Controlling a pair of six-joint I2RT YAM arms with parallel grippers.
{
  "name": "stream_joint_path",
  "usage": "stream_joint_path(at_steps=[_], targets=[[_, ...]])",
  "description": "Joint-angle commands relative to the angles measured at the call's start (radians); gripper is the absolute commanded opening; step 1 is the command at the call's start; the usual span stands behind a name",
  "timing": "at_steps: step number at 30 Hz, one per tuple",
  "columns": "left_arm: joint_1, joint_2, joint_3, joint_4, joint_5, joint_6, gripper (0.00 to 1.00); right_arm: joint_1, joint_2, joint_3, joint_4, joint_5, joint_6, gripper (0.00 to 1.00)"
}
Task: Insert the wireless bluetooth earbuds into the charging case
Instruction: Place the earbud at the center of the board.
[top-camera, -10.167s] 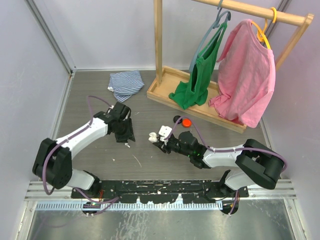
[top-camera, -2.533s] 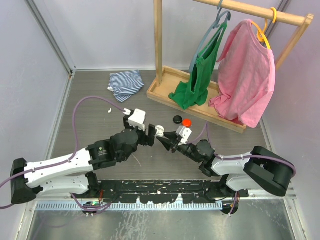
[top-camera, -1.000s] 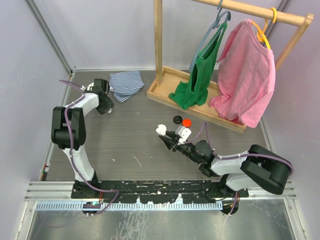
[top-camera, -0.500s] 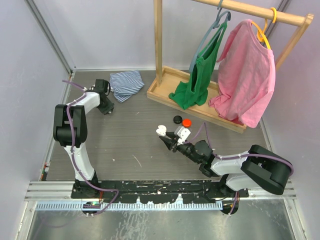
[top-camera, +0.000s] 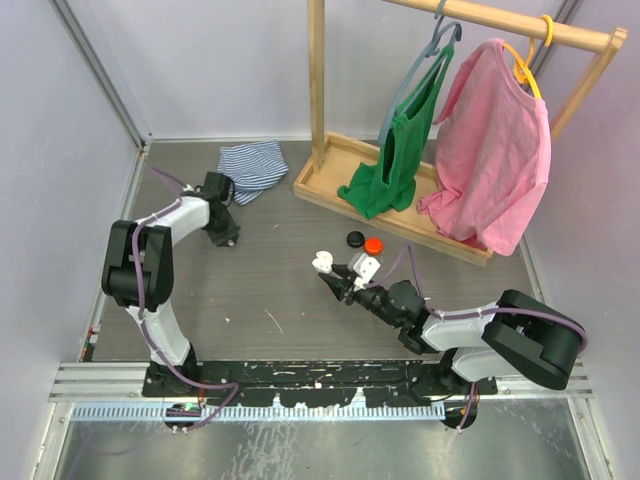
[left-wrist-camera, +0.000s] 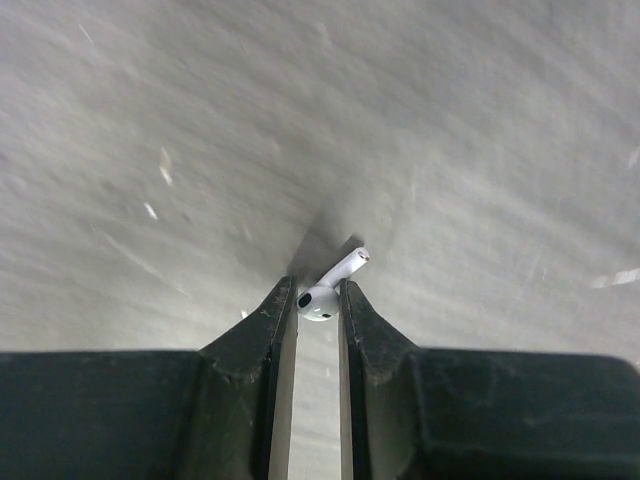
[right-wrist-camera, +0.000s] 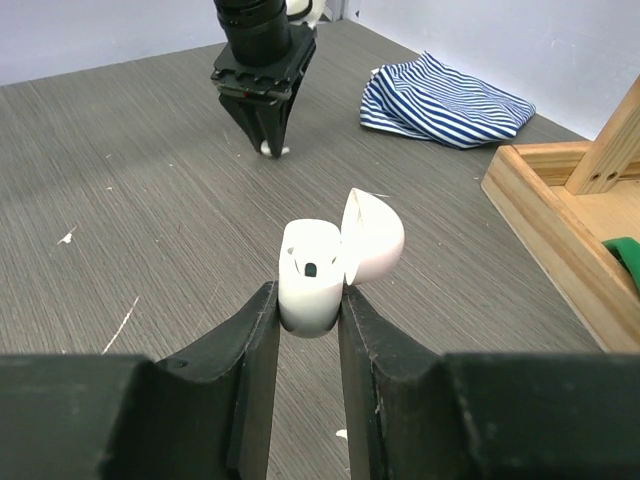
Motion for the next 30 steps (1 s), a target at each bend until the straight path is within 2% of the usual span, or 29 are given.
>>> stream_joint_path(at_steps=[1,11,16,21,30], targets=[[-0.13,-0.104,-0.055,-0.098,-0.076,0.048,0.11,-0.003,-0.007,0.033,0.05,0.004,-0.011,0.01],[-0.432,-0.239,-0.17,-0.26,-0.326,-0.066,0.13,-0.003,-0.007,0.035,0.041,0.007,-0.009,0.01],[-0.547,-0.279,-0.229,-0.306,-0.377,-0.162,0.18,-0.004,-0.001,0.04,0.037,0.004,-0.007,0.01],[-0.606,-0.283,-0.253,-0.304,-0.377,-0.218,0.25,-0.004,0.002,0.043,0.033,0.002,-0.008,0.01],[-0.61,-0.346,-0.296,-0.212,-0.283,-0.227,0.44,-0.003,0.004,0.047,0.025,0.003,-0.01,0.01]])
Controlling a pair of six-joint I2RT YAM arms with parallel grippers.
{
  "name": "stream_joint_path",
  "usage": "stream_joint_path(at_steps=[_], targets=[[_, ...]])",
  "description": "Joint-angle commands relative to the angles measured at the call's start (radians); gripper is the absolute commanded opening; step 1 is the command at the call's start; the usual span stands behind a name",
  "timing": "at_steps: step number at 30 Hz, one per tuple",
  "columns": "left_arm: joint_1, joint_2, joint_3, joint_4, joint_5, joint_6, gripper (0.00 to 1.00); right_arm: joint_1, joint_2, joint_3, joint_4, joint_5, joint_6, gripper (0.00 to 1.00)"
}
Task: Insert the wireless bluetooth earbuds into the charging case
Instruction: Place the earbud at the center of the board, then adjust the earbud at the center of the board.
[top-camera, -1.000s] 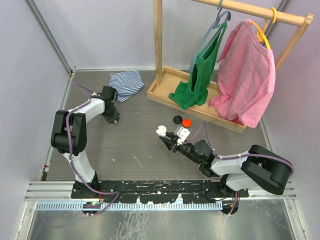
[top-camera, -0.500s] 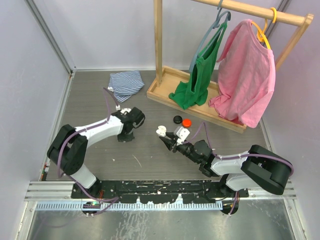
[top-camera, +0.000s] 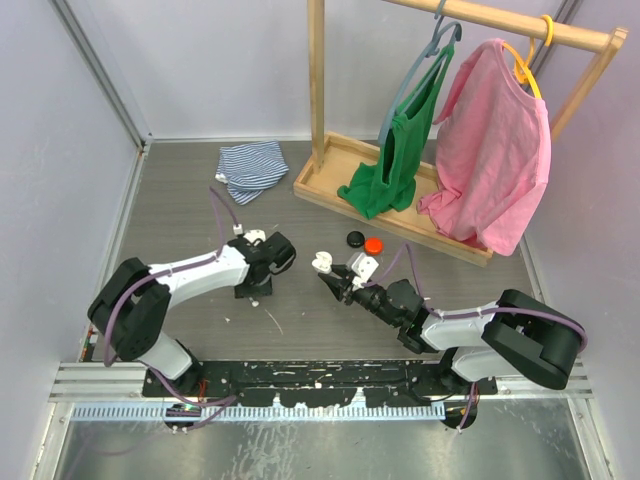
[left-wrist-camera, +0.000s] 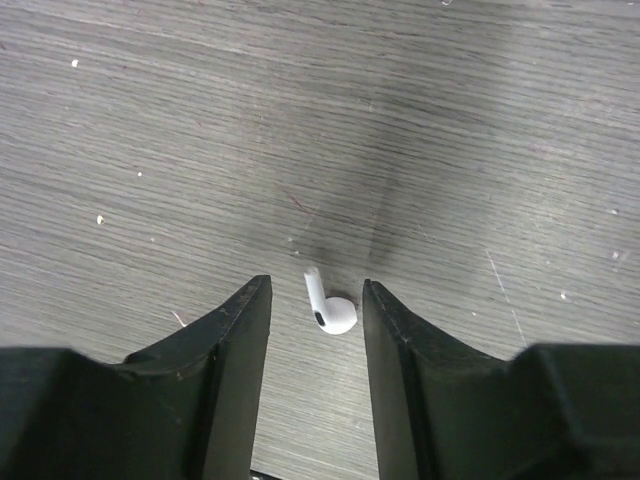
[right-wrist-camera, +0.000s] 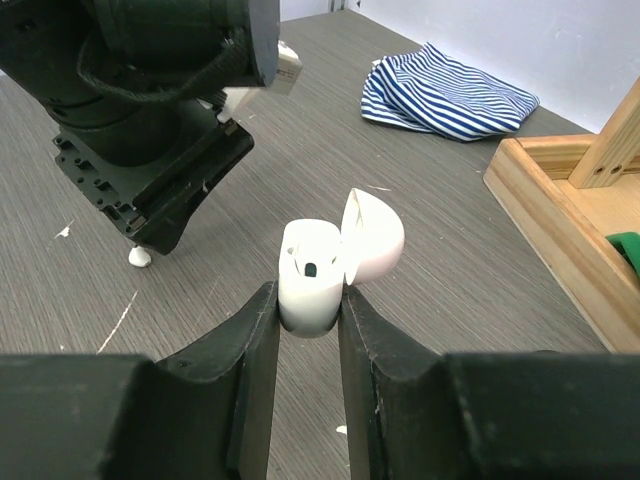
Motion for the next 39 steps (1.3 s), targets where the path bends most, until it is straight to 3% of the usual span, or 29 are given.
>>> stream_joint_path(at_steps=[1,8,22,31,39], targets=[[0.0,-0.084,-0.02,0.06,0.031,-0.031,0.44,-0.003,0.001,0.039,0.049,0.002,-0.01,0.01],[0.053,-0.167,-0.076,0.139,0.142,-0.006,0.44,-0.003,0.003,0.04,0.045,-0.002,-0.008,0.01],[0.215,-0.145,-0.075,0.254,0.369,0.264,0.46,-0.004,0.01,0.049,0.029,-0.005,-0.006,0.01],[0.233,-0.059,-0.076,0.252,0.471,0.271,0.46,-0.003,0.014,0.058,0.015,-0.004,-0.006,0.01],[0.233,-0.109,-0.139,0.179,0.466,0.218,0.46,-0.003,0.014,0.059,0.013,-0.008,-0.005,0.01]])
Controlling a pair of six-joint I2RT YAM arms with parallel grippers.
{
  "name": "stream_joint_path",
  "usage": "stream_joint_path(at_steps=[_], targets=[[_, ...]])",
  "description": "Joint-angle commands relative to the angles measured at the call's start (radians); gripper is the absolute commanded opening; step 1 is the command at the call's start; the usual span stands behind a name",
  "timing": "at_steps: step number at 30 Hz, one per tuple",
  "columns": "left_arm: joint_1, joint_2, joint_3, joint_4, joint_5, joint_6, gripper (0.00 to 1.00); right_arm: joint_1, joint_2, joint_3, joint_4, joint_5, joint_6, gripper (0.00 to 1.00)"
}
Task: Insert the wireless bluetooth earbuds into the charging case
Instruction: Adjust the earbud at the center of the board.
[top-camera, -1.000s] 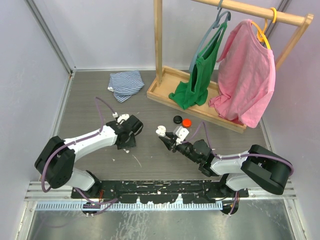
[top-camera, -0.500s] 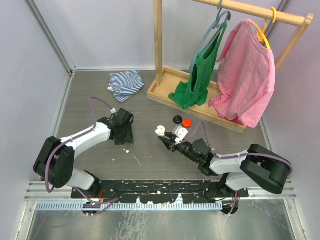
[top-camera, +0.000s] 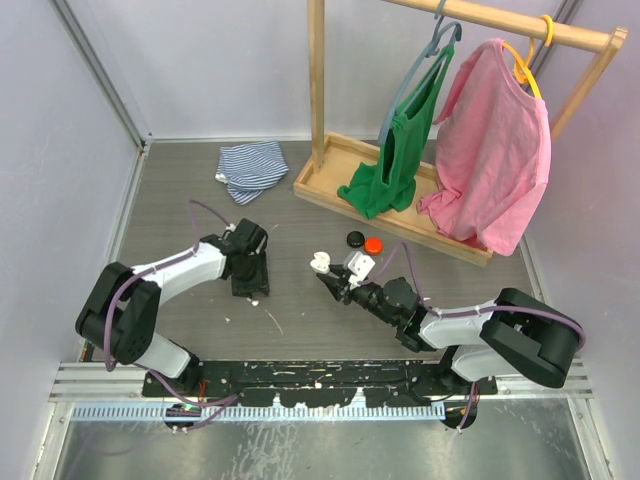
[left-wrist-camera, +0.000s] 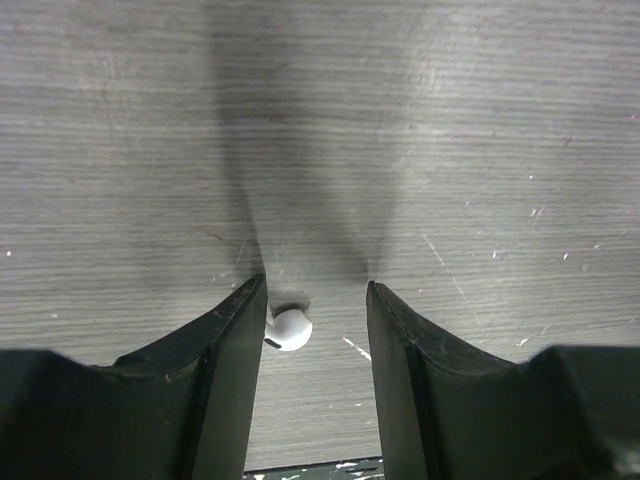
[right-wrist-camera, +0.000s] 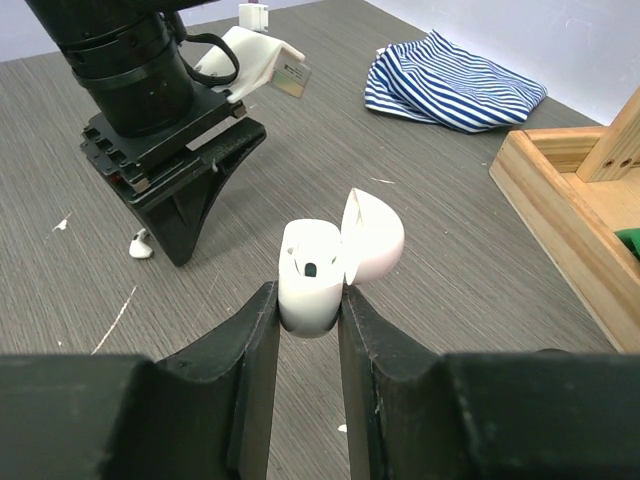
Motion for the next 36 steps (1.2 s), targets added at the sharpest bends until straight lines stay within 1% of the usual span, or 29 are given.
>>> stream_joint_path(at_steps=[1,10,15,18,24,28,36], targets=[[0.0,-0.056,-0.044,-0.049,0.025,-0.034,0.47,-0.003,0.002,0.038,0.049,-0.005,-0.005,0.01],[0.0,-0.09,-0.063,-0.069,0.066,-0.078,0.46,-0.003,0.01,0.04,0.05,-0.009,-0.002,0.01],[0.0,-0.097,-0.04,-0.097,0.021,-0.083,0.42,-0.004,0.011,0.041,0.049,-0.011,-0.002,0.01],[-0.001,-0.093,-0.02,-0.118,0.0,-0.082,0.42,-0.003,0.009,0.041,0.049,-0.011,-0.003,0.01],[-0.025,-0.055,0.051,-0.17,-0.095,-0.05,0.41,-0.004,0.009,0.042,0.048,-0.01,-0.004,0.01],[-0.032,-0.015,0.069,-0.166,-0.102,-0.035,0.38,-0.003,0.009,0.041,0.047,-0.012,-0.004,0.01],[-0.051,0.046,0.1,-0.175,-0.102,-0.007,0.36,-0.003,0.009,0.042,0.045,-0.015,-0.004,0.01]])
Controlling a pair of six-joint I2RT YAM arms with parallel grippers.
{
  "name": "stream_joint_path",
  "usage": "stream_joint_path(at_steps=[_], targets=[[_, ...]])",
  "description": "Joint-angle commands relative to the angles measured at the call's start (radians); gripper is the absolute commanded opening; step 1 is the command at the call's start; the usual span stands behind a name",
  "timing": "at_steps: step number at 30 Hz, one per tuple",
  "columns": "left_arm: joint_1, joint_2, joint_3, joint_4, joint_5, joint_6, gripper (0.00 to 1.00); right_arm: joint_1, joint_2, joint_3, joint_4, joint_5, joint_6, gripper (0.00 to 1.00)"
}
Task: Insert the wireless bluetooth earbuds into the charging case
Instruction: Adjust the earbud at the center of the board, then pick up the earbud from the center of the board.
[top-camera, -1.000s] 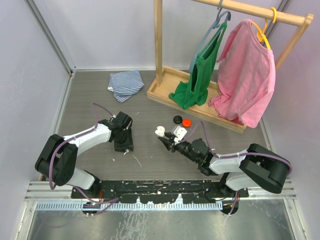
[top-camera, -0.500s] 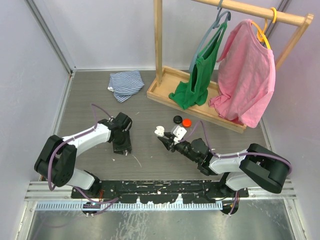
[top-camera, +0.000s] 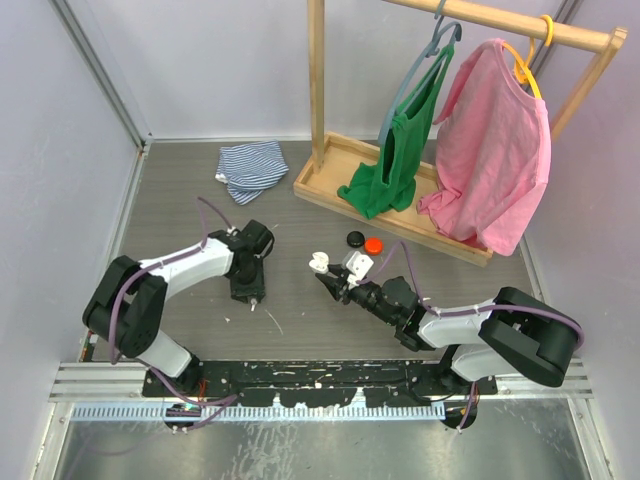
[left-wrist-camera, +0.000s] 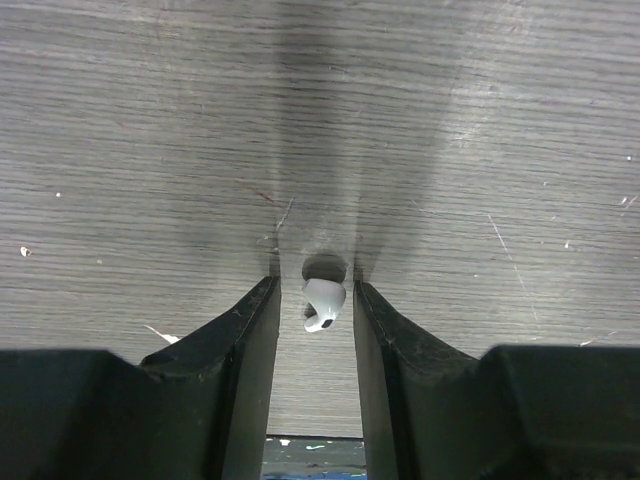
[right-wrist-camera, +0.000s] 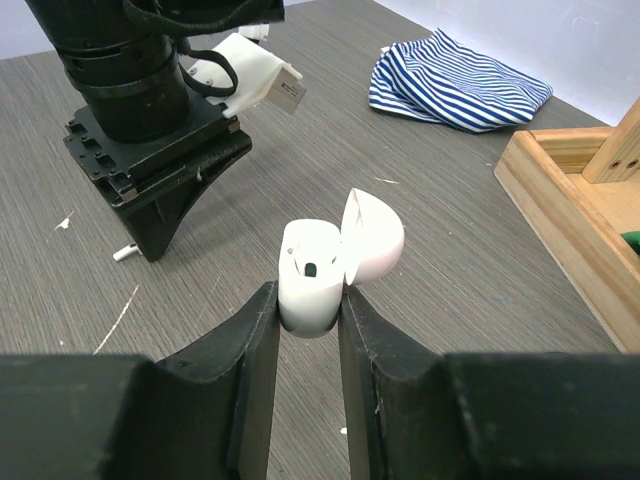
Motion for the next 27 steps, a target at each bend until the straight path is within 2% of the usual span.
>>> stream_joint_path(at_steps=[1,18,27], targets=[[-0.015,0.023,0.051,-0.026,-0.024,0.03,0.36,-0.003,0.001,0.032,0.052,-0.007,-0.005,0.01],[-0.029,0.101,0.072,-0.046,-0.037,0.055,0.26,-0.003,0.002,0.033,0.047,-0.014,-0.007,0.01],[-0.03,0.029,0.051,-0.036,-0.034,-0.003,0.17,-0.004,0.0,0.033,0.047,-0.017,-0.007,0.01]])
